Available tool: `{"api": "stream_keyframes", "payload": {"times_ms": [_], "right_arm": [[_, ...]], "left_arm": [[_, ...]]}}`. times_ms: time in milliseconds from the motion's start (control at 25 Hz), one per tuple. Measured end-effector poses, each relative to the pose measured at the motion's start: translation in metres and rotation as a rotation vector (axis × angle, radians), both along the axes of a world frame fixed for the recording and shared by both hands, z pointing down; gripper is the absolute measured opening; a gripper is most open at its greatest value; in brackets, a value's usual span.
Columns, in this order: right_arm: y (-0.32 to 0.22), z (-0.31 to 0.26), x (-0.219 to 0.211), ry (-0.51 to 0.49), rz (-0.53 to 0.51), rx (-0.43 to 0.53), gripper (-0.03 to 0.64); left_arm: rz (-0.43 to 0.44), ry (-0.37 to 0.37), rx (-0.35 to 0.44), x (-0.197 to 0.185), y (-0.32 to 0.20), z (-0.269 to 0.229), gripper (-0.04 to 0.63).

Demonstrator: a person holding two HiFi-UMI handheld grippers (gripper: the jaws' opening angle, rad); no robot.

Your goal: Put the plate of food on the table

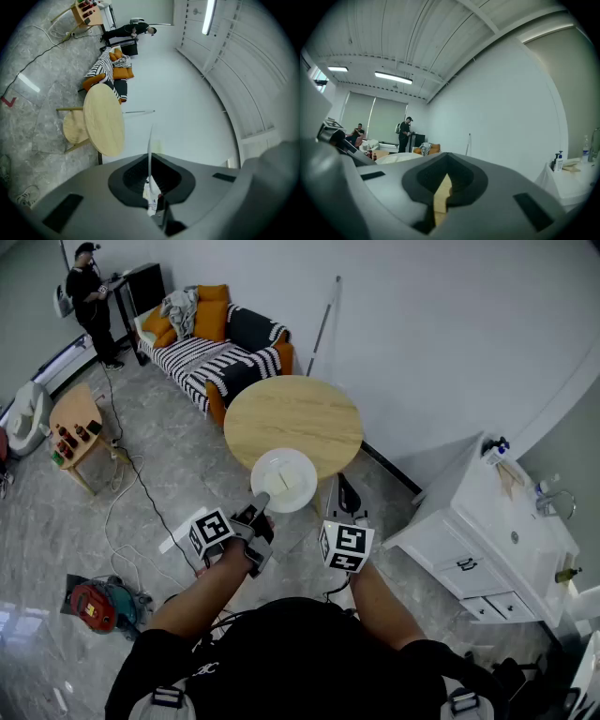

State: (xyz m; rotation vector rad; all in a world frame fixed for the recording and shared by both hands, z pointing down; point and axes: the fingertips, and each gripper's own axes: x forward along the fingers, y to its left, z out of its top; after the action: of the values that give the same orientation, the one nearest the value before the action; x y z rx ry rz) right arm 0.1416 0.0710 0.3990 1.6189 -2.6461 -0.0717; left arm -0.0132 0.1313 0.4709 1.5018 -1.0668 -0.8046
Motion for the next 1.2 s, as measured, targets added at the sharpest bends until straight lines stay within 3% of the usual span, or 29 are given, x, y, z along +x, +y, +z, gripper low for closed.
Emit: {"api": "stream_keyframes", "payload": {"times_ms": [320,680,1200], "right_arm": [[0.002,0.001,0.009,-0.003,0.013,0.004,0.008],[0.009,0.016,0.009,0.013,0.027,-0.041,0.008],[0.017,0.035,-0.022,0.027,0.041,-0.09,0.008]], "left_arm": [[-0.021,0.025,0.007,0.002,0.005,-0.006,0.018],[-0.031,0.032,-0.041,-0.001,0.012,0.005,0.018],[-0.024,0.058,-0.109,-0.032,0.017,0.029,0.018]]}}
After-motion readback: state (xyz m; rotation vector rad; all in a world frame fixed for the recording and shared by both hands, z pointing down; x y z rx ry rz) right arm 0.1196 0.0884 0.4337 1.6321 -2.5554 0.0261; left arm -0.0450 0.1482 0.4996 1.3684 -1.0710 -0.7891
